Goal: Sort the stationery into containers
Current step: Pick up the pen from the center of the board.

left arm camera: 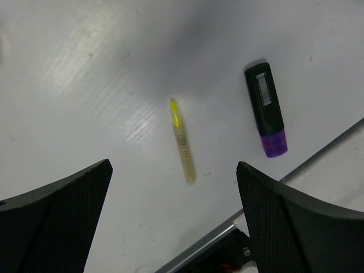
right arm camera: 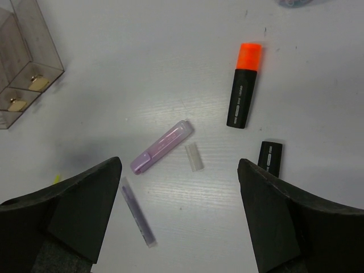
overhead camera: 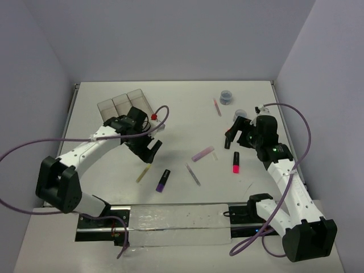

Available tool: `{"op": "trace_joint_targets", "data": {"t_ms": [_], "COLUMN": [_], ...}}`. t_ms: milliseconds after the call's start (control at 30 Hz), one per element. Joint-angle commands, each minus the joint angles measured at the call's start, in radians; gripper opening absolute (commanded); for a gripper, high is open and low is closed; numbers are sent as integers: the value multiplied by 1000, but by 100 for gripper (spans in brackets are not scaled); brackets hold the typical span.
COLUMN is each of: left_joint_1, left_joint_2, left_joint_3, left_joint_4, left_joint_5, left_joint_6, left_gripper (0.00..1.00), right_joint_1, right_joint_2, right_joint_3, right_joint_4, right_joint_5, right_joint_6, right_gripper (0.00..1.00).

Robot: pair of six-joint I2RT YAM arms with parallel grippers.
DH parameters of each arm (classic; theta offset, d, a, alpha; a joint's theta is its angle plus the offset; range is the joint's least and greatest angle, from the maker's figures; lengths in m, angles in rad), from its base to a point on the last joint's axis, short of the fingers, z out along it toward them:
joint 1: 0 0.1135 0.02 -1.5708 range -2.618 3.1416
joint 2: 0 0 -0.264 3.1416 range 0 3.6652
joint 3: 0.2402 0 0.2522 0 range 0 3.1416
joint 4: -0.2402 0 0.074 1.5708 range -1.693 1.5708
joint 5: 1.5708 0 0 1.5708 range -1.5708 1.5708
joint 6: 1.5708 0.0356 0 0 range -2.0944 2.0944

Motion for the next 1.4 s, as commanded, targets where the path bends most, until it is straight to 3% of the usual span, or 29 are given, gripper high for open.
{"op": "trace_joint_targets", "data": {"t_ms": [0, 100, 333, 533, 700, 800, 933, 1033, 1067, 1100, 1367], "left_joint_1": [-41, -104, -104, -105, -104, -104, -102, -103, -103, -102, -46], "left_joint_2": [52, 104, 165, 150, 303, 305, 320, 337, 334, 333, 294], "left_joint_3": [12, -46, -109, -122, -109, -109, -100, -97, -96, -96, -62], "left_joint_4": [-35, 23, 66, 94, 59, 59, 58, 50, 49, 48, 36], "left_joint_5": [52, -94, -130, -179, -184, -182, -178, -167, -165, -154, -34], "left_joint_6": [-17, -27, -35, -45, -54, -57, -63, -64, -63, -59, -37], "left_gripper": [99, 99, 99, 97, 83, 75, 48, 19, 6, 1, 0], "right_joint_1": [7, 7, 13, 14, 14, 16, 23, 48, 70, 85, 227], "right_joint_2": [-26, -40, -51, -17, 4, 4, 13, 38, 50, 63, 245], "right_joint_3": [-9, -20, -25, 12, 46, 38, 0, -3, -3, -8, 62], "right_joint_4": [-31, -30, -34, -56, -51, -31, 7, -17, -34, -41, -54], "right_joint_5": [47, 48, -17, 60, 103, 77, 66, 32, 15, -1, 32], "right_joint_6": [-21, -23, -12, -29, -11, 5, 7, -36, -59, -83, -181], "right_gripper": [90, 90, 89, 89, 89, 89, 85, 84, 84, 84, 74]}}
